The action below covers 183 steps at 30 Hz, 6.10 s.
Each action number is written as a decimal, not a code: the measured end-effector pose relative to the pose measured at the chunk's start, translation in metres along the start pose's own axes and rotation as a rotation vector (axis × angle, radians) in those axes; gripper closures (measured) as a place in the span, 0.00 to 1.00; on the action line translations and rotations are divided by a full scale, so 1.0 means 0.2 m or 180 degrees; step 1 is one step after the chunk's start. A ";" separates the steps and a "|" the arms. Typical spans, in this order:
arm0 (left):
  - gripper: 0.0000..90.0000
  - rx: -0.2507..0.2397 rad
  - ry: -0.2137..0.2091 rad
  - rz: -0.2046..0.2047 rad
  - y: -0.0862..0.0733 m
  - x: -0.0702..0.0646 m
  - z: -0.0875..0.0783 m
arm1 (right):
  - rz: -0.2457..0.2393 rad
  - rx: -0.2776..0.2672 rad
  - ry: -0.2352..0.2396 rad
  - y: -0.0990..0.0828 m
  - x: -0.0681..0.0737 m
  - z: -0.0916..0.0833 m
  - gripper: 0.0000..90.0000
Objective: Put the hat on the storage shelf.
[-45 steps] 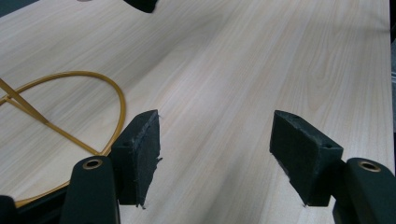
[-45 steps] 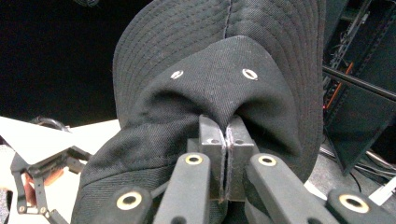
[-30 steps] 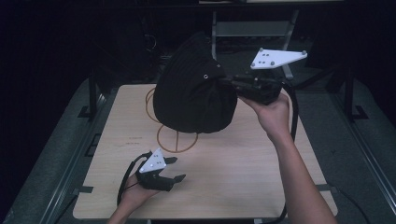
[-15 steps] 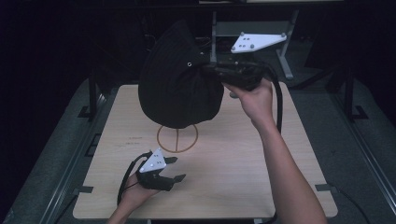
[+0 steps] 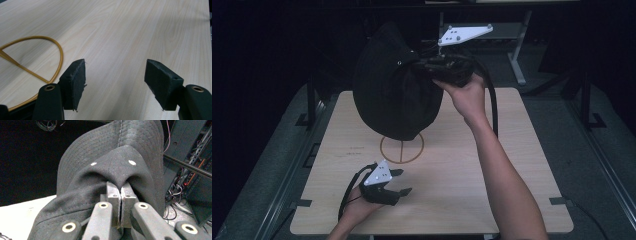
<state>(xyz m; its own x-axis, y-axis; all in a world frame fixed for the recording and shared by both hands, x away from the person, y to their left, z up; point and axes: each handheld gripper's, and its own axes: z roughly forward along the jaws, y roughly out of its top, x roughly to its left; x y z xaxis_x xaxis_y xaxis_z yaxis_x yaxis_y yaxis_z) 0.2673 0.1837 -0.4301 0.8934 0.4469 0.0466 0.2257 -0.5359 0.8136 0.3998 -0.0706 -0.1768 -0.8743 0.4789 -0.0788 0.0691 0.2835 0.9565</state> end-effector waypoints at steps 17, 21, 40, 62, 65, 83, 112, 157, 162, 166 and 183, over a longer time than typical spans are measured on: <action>0.36 0.0046 -0.0020 0.0088 0.01 -0.01 0.01 | 0.0087 0.0104 0.0027 0.03 -0.04 0.15 0.98; 0.36 0.0052 -0.0021 0.0101 0.01 -0.01 0.01 | 0.0126 0.0150 0.0052 0.02 -0.06 0.19 0.98; 0.35 0.0055 -0.0056 0.0179 0.02 -0.04 0.02 | 0.0223 0.0383 0.0090 0.01 -0.08 0.42 0.97; 0.35 0.0033 -0.0125 0.0238 0.02 -0.07 0.03 | 0.0265 0.0950 -0.0001 -0.09 -0.10 0.66 0.70; 0.35 0.0020 -0.0122 0.0245 0.02 -0.08 0.02 | 0.0278 0.0979 0.0042 -0.10 -0.10 0.65 0.65; 0.34 -0.0026 -0.0072 0.0183 0.02 -0.06 0.00 | 0.0530 0.0711 0.0124 -0.21 -0.12 0.43 0.52; 0.32 -0.0048 -0.0025 0.0078 0.00 -0.03 -0.01 | 0.0705 0.0572 0.0020 -0.37 -0.14 0.10 0.38; 0.24 -0.0035 0.0023 -0.0013 0.00 -0.01 -0.03 | 0.0936 0.0674 -0.0113 -0.68 -0.07 -0.22 0.25; 0.24 -0.0034 0.0014 -0.0021 0.00 -0.01 -0.02 | 0.0961 0.0682 -0.0119 -0.73 -0.05 -0.26 0.24; 0.24 -0.0003 0.0012 0.0004 0.00 0.00 -0.02 | 0.0996 0.0666 -0.0123 -0.76 -0.04 -0.29 0.24; 0.20 -0.0049 0.0004 -0.0056 0.00 0.00 -0.03 | 0.1018 0.0684 -0.0181 -0.86 0.03 -0.40 0.21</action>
<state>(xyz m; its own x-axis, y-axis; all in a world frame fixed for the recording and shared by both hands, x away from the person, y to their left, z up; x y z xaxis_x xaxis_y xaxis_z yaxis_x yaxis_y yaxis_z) 0.2649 0.1876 -0.4272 0.8888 0.4571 0.0328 0.2354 -0.5169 0.8231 0.3439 -0.1818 -0.3191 -0.7646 0.6150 0.1926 0.4383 0.2772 0.8550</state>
